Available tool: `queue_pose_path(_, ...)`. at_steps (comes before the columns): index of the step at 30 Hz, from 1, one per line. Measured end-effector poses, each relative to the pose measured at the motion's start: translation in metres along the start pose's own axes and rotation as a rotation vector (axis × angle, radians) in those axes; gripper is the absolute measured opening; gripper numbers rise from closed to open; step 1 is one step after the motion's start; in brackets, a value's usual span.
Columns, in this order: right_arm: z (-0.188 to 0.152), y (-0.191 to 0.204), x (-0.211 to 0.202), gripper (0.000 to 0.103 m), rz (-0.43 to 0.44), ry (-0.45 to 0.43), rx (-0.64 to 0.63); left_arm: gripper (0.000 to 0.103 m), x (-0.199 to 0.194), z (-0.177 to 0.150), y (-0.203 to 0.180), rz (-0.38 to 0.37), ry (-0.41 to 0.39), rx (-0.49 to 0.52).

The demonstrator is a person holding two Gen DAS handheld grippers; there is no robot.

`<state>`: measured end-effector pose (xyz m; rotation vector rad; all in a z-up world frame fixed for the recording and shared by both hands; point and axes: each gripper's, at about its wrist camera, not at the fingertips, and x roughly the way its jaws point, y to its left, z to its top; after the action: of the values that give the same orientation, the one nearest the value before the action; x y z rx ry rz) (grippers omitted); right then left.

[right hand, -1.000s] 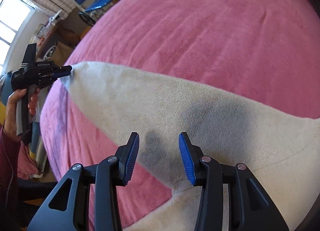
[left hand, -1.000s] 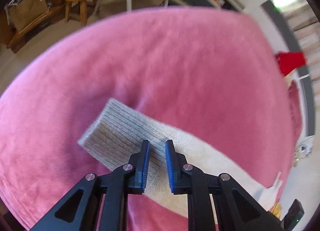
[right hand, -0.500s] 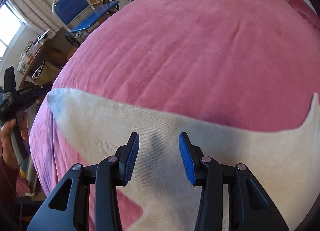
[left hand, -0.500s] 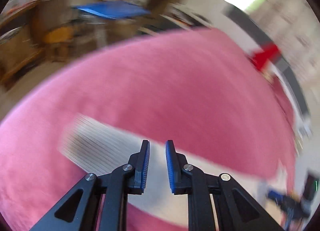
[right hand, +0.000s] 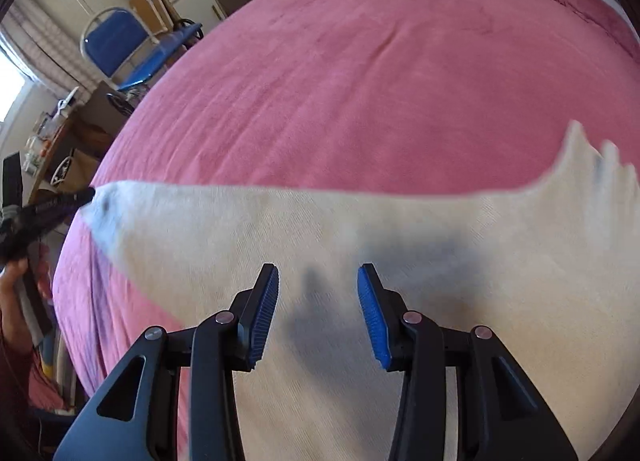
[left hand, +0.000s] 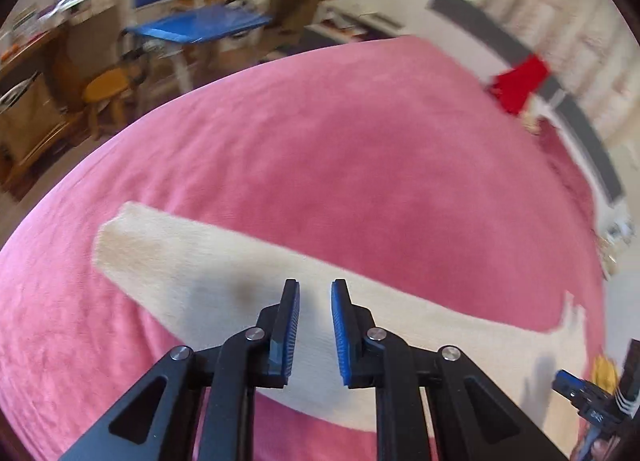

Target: Fold clothes

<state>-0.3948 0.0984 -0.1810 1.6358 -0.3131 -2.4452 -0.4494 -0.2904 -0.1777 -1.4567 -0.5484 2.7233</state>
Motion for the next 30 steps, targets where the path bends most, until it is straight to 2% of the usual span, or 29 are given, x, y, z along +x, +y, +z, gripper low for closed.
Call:
queue_pose_path(2,-0.021,-0.027,-0.027,0.044,0.008,-0.018,0.021,0.017,-0.009,-0.015,-0.036,-0.071,-0.009,0.091)
queue_pose_path(5,-0.054,-0.108,-0.062,0.044,-0.031,-0.059,0.189,0.018,-0.011,-0.031,-0.120,-0.168,0.005,0.216)
queue_pose_path(8,-0.067,-0.187,-0.084,0.044,-0.004,-0.100,0.390,0.018,0.008,-0.044,-0.198,-0.234,0.040,0.301)
queue_pose_path(10,-0.063,-0.224,-0.095,0.044,0.043,-0.144,0.454,0.018,0.021,-0.055,-0.258,-0.278,0.072,0.335)
queue_pose_path(13,-0.037,-0.241,-0.093,0.044,0.114,-0.172,0.465,0.018,0.057,-0.057,-0.331,-0.335,0.121,0.366)
queue_pose_path(17,-0.005,-0.264,-0.077,0.044,0.122,-0.134,0.404,0.019,0.100,-0.067,-0.413,-0.405,0.179,0.393)
queue_pose_path(20,0.010,-0.277,-0.055,0.044,0.128,-0.070,0.393,0.020,0.142,-0.075,-0.456,-0.361,0.233,0.435)
queue_pose_path(22,0.009,-0.292,-0.050,0.042,0.042,-0.045,0.381,0.020,0.169,-0.081,-0.473,-0.294,0.267,0.476)
queue_pose_path(23,0.007,-0.300,-0.049,0.028,0.006,-0.036,0.380,0.022,0.181,-0.084,-0.478,-0.224,0.269,0.508)
queue_pose_path(24,0.002,-0.309,-0.052,0.004,-0.010,-0.044,0.400,0.014,0.187,-0.086,-0.479,-0.182,0.246,0.526)
queue_pose_path(25,-0.002,-0.317,-0.055,0.000,-0.026,-0.051,0.420,0.014,0.185,-0.084,-0.476,-0.175,0.214,0.519)
queue_pose_path(27,-0.012,-0.332,-0.062,0.000,-0.008,-0.080,0.459,0.013,0.179,-0.079,-0.467,-0.151,0.156,0.482)
queue_pose_path(29,-0.015,-0.334,-0.071,0.001,-0.014,-0.110,0.457,0.013,0.164,-0.071,-0.454,-0.080,0.054,0.443)
queue_pose_path(30,-0.013,-0.330,-0.078,0.007,-0.046,-0.145,0.436,0.014,0.161,-0.066,-0.446,-0.066,0.036,0.421)
